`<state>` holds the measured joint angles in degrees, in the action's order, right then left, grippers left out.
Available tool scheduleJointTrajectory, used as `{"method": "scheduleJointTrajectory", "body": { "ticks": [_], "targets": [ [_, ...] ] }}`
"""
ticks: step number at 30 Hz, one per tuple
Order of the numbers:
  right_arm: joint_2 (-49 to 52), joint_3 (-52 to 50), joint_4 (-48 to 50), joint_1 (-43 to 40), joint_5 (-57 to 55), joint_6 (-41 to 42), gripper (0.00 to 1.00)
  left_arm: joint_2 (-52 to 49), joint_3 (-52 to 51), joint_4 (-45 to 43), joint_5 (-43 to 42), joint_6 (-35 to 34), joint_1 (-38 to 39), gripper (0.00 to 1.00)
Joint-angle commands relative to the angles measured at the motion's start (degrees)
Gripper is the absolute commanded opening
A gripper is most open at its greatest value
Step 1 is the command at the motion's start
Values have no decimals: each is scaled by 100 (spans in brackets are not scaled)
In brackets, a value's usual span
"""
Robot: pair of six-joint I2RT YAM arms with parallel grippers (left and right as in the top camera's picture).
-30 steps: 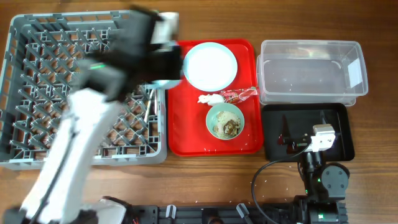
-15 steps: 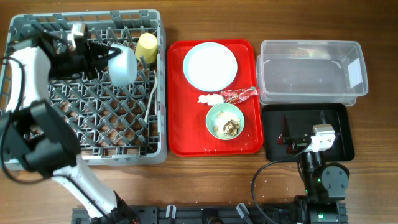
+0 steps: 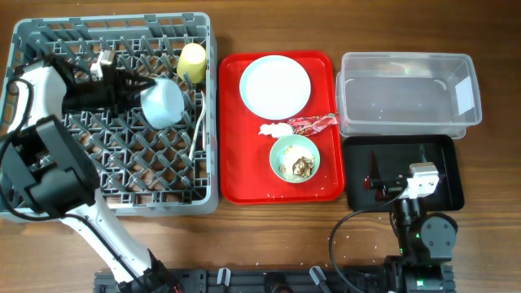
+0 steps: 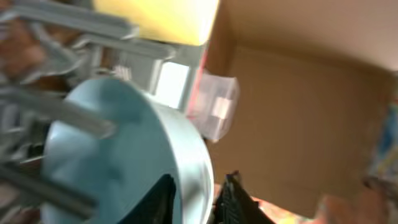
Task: Sort waste into correct bins and load items into the dishwasher rack
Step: 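Carry the bowl into the rack and release it with the left gripper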
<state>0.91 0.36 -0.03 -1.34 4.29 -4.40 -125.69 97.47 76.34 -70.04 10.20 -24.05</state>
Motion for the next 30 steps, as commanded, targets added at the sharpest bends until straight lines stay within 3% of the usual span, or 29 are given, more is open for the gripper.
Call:
{"method": "scheduleJointTrajectory", "body": {
  "ticks": [1, 6, 11, 13, 14, 15, 16, 19, 23, 30],
  "targets": [
    [-11, -7, 17, -35, 7, 4, 100, 26, 7, 90, 608, -192, -177, 43],
    [-11, -7, 17, -35, 7, 4, 100, 573, 94, 109, 634, -216, -402, 50],
    [-11, -7, 17, -35, 7, 2, 100, 1803, 92, -267, 2308, -1237, -452, 56],
    [-11, -7, 17, -35, 7, 2, 100, 2406, 92, -291, 2597, -1392, -317, 55],
    [-11, -7, 17, -35, 7, 4, 100, 2677, 92, -286, 2706, -1392, -190, 50],
    [-11, -7, 17, -35, 9, 4, 100, 3023, 92, -282, 2999, -1394, 70, 33],
    [-11, -7, 17, -35, 7, 4, 100, 3235, 92, -256, 3353, -1392, 330, 6],
    [-11, -7, 17, -35, 7, 2, 100, 3392, 68, -22, 4988, -1755, 1364, 4],
    [-11, -7, 17, -35, 7, 2, 100, 3200, -422, -387, 6522, -2286, 2374, 4],
    [-11, -7, 17, -35, 7, 2, 100, 2387, -645, -619, 7361, -2441, 2520, 4]
  ]
}}
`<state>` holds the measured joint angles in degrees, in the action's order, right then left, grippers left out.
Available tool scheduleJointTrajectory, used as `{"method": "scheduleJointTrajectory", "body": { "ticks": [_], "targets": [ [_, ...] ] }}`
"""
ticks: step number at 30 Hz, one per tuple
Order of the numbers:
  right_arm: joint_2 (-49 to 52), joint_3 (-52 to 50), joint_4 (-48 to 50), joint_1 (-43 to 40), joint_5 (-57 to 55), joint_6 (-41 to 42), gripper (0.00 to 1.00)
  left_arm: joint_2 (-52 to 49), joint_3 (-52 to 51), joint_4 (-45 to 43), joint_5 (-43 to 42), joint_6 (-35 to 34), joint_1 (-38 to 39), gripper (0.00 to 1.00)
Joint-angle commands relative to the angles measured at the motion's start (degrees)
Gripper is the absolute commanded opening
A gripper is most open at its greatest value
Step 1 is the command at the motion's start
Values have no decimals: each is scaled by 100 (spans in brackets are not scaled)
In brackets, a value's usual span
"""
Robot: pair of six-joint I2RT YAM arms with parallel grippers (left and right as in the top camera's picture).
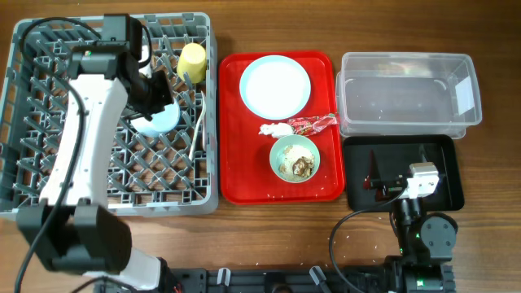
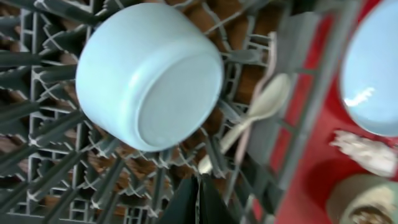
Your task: Sort waste into correct bins and load items into the dishwasher rack
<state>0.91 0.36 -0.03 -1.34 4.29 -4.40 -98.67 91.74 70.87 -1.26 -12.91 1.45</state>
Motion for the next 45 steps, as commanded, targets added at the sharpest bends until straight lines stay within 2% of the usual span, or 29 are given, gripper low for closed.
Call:
{"method": "scheduleJointTrajectory", "body": {
  "ticks": [1, 5, 9, 12, 17, 20, 21, 23, 25, 26, 28, 29, 30, 31, 34, 36, 37, 39, 40, 41, 43, 45],
  "targets": [
    [-11, -7, 17, -35, 7, 2, 100, -455, -72, -175, 522, -133, -35, 4],
    [-11, -7, 17, -35, 7, 2, 100, -732, -72, -588, 656, -131, -35, 4],
    [-11, -7, 17, -35, 9, 2, 100, -763, -72, -756, 1589, -232, -35, 4],
    [-11, -7, 17, -35, 7, 2, 100, -763, -72, -885, 1985, -450, -74, 13],
    [-11, -7, 17, -35, 7, 2, 100, -763, -72, -1196, 2039, -452, -243, 4],
    [-11, -7, 17, -35, 7, 2, 100, -671, -35, -1200, 1976, -608, -291, 4],
    [-11, -7, 17, -35, 7, 2, 100, -592, -22, -1147, 1764, -754, -289, 4],
    [-11, -7, 17, -35, 7, 4, 100, -291, -22, -962, 247, -752, -284, 4],
    [-11, -7, 17, -35, 9, 2, 100, -87, -22, -739, -1886, -750, -284, 4],
    [-11, -7, 17, -35, 7, 4, 100, -81, -24, -527, -3005, -710, -251, 9],
    [-11, -7, 17, -35, 7, 2, 100, -87, -37, -203, -3211, -684, -83, 6],
    [-11, -7, 17, -35, 7, 2, 100, -87, -37, -37, -3143, -686, 55, 13],
    [-11, -7, 17, -35, 7, 0, 100, -87, -37, 24, -3058, -686, 170, 45],
    [-11, -7, 17, -35, 7, 2, 100, -87, -37, 83, -2922, -688, 332, 60],
    [-11, -7, 17, -35, 9, 2, 100, -87, -70, 83, -2824, -723, 717, 35],
    [-11, -7, 17, -35, 7, 2, 100, -87, -70, 28, -2822, -911, 1178, 27],
    [-11, -7, 17, -35, 7, 2, 100, -87, -70, -87, -2723, -960, 1425, 25],
    [-11, -7, 17, -35, 7, 4, 100, -87, -70, -490, -2164, -1029, 2028, 36],
    [-11, -7, 17, -35, 7, 2, 100, -87, -70, -664, -1934, -1027, 2277, 47],
    [-11, -7, 17, -35, 7, 4, 100, -87, -70, -785, -1832, -1027, 2437, 47],
    [-11, -7, 17, -35, 7, 2, 100, -87, -70, -1506, -1773, -1029, 2662, 28],
    [-11, -7, 17, -35, 7, 2, 100, -157, -70, -2035, -741, -1097, 2846, 24]
  ]
}}
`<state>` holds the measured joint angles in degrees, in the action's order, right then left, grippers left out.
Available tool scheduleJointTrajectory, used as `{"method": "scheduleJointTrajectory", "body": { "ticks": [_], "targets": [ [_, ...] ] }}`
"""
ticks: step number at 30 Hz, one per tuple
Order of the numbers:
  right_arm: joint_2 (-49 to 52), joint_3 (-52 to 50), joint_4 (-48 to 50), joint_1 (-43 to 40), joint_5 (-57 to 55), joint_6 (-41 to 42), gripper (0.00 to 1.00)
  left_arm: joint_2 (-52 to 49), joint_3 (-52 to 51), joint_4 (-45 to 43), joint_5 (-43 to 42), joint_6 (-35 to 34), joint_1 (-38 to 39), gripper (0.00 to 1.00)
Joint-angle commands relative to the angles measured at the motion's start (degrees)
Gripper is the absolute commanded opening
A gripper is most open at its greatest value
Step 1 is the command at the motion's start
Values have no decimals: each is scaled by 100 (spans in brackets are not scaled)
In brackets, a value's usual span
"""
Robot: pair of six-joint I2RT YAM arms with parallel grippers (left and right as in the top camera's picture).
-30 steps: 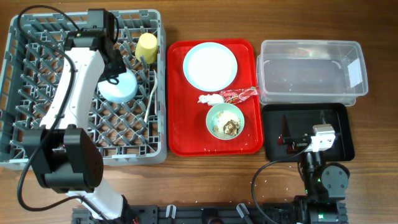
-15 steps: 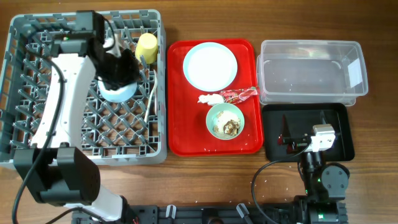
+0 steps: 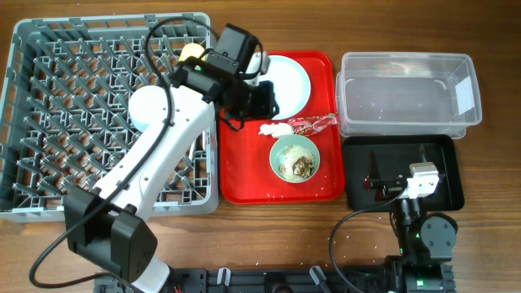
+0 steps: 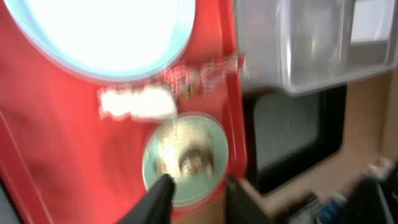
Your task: Sort waste into correct bins and load items into the dishwasher rack
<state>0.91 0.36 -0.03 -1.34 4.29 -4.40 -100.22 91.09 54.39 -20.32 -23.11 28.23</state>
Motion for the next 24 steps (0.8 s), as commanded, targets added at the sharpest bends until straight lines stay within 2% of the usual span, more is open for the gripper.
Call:
{"method": "scheduleJointTrajectory", "body": {
  "ticks": [1, 2, 3, 4, 17, 24],
  "targets": [
    [-11, -7, 17, -35, 9, 2, 100, -68, -4, -444, 1954, -343, 225, 24],
    [-11, -7, 17, -35, 7, 4, 100, -140, -4, -448, 2594, -610, 254, 24],
    [-11, -7, 17, -35, 9, 2, 100, -249, -9, -446, 3045, -752, 258, 31],
    [-11, -7, 17, -35, 9, 4, 100, -391, -9, -463, 3224, -761, 247, 33],
    [-11, -7, 17, -35, 7, 4, 100, -2400, -9, -1580, 3224, -761, 83, 33],
    [-11, -7, 17, -35, 9, 2, 100, -2549, -9, -1821, 3327, -763, 79, 29]
  ]
}}
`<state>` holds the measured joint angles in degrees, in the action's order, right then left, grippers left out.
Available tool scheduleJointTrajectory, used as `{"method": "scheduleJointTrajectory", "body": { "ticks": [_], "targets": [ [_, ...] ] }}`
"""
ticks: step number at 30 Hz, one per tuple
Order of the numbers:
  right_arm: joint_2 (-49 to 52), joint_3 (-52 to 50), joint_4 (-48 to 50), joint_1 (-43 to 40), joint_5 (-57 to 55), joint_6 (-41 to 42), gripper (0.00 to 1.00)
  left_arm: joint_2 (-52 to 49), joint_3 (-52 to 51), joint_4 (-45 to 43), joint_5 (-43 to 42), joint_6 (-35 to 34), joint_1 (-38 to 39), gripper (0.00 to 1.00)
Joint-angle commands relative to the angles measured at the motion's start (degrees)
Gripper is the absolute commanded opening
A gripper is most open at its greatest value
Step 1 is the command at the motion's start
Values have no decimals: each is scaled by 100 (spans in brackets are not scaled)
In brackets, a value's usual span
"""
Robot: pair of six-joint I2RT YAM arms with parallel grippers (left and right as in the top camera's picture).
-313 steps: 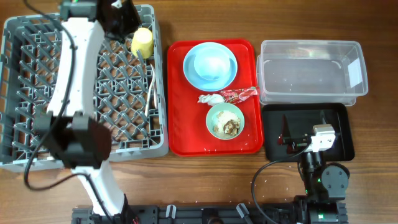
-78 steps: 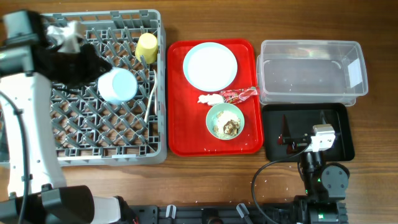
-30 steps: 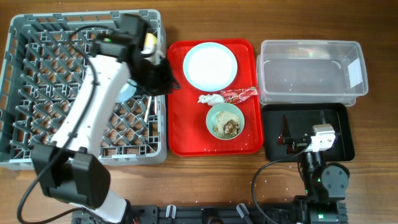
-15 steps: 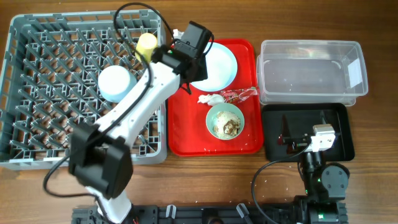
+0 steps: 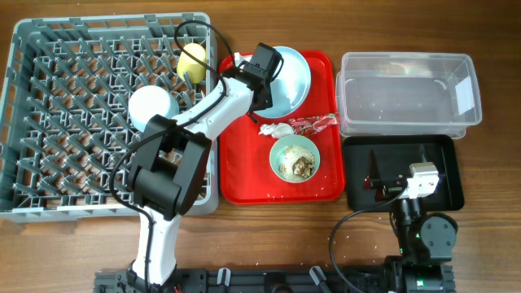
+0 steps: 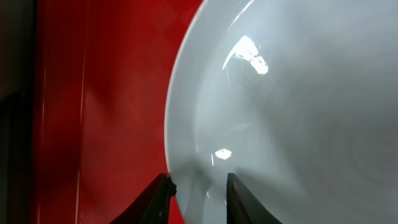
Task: Sort waste into correct bins and load items into the dishwasher rack
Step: 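Lift the light-blue plate and stand it upright in the rack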
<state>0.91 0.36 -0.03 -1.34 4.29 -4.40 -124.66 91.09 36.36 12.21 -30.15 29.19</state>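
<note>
The pale blue plate [image 5: 289,72] lies at the far end of the red tray [image 5: 244,175]. My left gripper [image 5: 265,79] is down at the plate's left rim. In the left wrist view the plate [image 6: 280,112] fills the frame over the red tray [image 6: 93,93]. There my left gripper [image 6: 198,190] is open, its two fingers astride the rim. A green bowl [image 5: 295,157] with food scraps, a crumpled napkin [image 5: 275,129] and a red wrapper [image 5: 313,123] lie on the tray. My right gripper [image 5: 387,183] rests over the black tray [image 5: 444,150].
The grey dish rack [image 5: 32,163] on the left holds an upturned pale bowl [image 5: 153,106] and a yellow cup [image 5: 192,61]. A clear plastic bin [image 5: 407,89] stands at the far right, above the black tray. My left arm crosses the rack's right edge.
My left gripper was open above the middle of the tray, over the napkin and green bowl. It is now low at the plate's left rim, with the rim between its fingers.
My left gripper first held the pale bowl over the rack. Then the bowl sat upturned in the rack and the gripper was shut above it, off the bowl. Later it was open over the red tray, and now it straddles the plate's rim.
</note>
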Motion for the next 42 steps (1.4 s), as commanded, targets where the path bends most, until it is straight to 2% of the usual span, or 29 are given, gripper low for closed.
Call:
{"method": "scheduleJointTrajectory", "body": {
  "ticks": [1, 7, 9, 17, 18, 19, 21, 23, 26, 27, 29, 30, 32, 36, 39, 42],
  "targets": [
    [-11, -7, 17, -35, 7, 4, 100, -105, -9, 20, 72, -59, -17, 28],
    [-11, -7, 17, -35, 9, 2, 100, -105, -9, -28, 74, -66, -28, 32],
    [-11, -7, 17, -35, 4, 2, 100, -105, -13, -111, 76, -304, -28, 32],
    [-11, -7, 17, -35, 7, 2, 100, -415, -13, -367, 83, -334, -20, 27],
    [-11, -7, 17, -35, 7, 2, 100, -426, -13, -361, 101, -332, -24, 19],
    [-11, -7, 17, -35, 7, 2, 100, -422, -11, -365, 101, -332, -33, 4],
    [-11, -7, 17, -35, 7, 2, 100, -328, -9, -411, 142, -315, -35, 4],
    [-11, -7, 17, -35, 7, 2, 100, 57, 120, -350, 348, 26, -35, 4],
    [-11, -7, 17, -35, 7, 2, 100, 1209, 348, -96, 1353, 39, -33, 4],
    [-11, -7, 17, -35, 9, 2, 100, 1963, 354, -107, 1843, 450, -35, 4],
    [-11, -7, 17, -35, 9, 2, 100, 3119, 354, -254, 1947, 1978, -52, 4],
    [-11, -7, 17, -35, 7, 2, 100, 3722, 354, -302, 2000, 3003, -103, 4],
    [-11, -7, 17, -35, 7, 0, 100, 4308, 354, -376, 2371, 4144, -304, 4],
    [-11, -7, 17, -35, 7, 2, 100, 4369, 354, -529, 3016, 5451, -1329, 4],
    [-11, -7, 17, -35, 7, 2, 100, 3917, 354, -420, 3615, 5851, -2127, 4],
    [-11, -7, 17, -35, 7, 4, 100, 3482, 352, -245, 3679, 6288, -2363, 4]
  ]
}}
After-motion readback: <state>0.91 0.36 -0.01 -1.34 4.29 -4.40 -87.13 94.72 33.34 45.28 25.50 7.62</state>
